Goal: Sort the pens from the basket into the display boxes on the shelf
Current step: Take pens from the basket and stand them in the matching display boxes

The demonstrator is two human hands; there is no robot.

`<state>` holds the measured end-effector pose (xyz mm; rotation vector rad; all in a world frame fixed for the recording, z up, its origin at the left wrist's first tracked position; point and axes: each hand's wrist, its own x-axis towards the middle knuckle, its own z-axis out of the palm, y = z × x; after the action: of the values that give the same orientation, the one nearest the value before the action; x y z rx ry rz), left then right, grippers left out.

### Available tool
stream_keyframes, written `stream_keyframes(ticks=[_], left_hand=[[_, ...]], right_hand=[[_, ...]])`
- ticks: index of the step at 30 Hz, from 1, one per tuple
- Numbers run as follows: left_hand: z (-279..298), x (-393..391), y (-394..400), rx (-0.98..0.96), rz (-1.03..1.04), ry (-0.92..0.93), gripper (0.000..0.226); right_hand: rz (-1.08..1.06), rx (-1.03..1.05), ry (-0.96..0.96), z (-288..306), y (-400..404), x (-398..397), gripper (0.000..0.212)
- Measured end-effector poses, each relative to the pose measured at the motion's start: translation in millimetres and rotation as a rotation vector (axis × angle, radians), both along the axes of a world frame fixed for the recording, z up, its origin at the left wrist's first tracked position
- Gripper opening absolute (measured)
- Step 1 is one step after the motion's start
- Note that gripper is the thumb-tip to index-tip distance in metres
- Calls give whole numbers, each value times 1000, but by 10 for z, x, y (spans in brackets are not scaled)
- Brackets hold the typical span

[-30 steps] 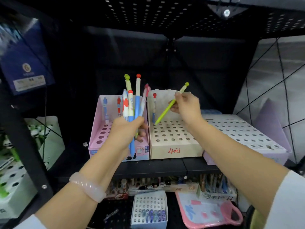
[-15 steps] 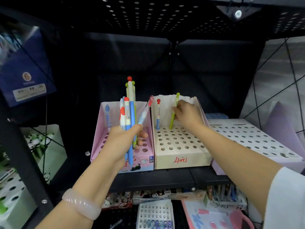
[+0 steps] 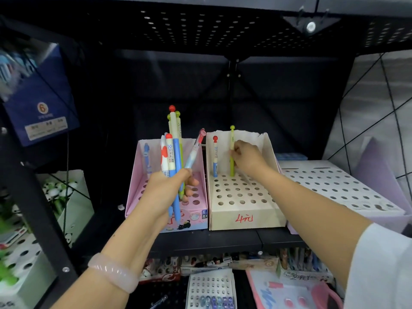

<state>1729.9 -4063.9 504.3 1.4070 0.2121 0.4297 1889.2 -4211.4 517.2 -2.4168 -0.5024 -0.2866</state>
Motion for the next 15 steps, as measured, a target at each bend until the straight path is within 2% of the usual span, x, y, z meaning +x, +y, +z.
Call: stream_keyframes(ticks=[7,12,15], left_hand=[[-10,-28,-6,4,1,-10,8],[-12,-60,-5,1,-3,-24,7],[-20,-67,-6,4,-5,-27,7]], right_hand=[[29,29,89,-128,-74,-36,10],[-26,138,-36,-242,-73,-86,11],[-1,59,-68,-289,-74,-96,9]])
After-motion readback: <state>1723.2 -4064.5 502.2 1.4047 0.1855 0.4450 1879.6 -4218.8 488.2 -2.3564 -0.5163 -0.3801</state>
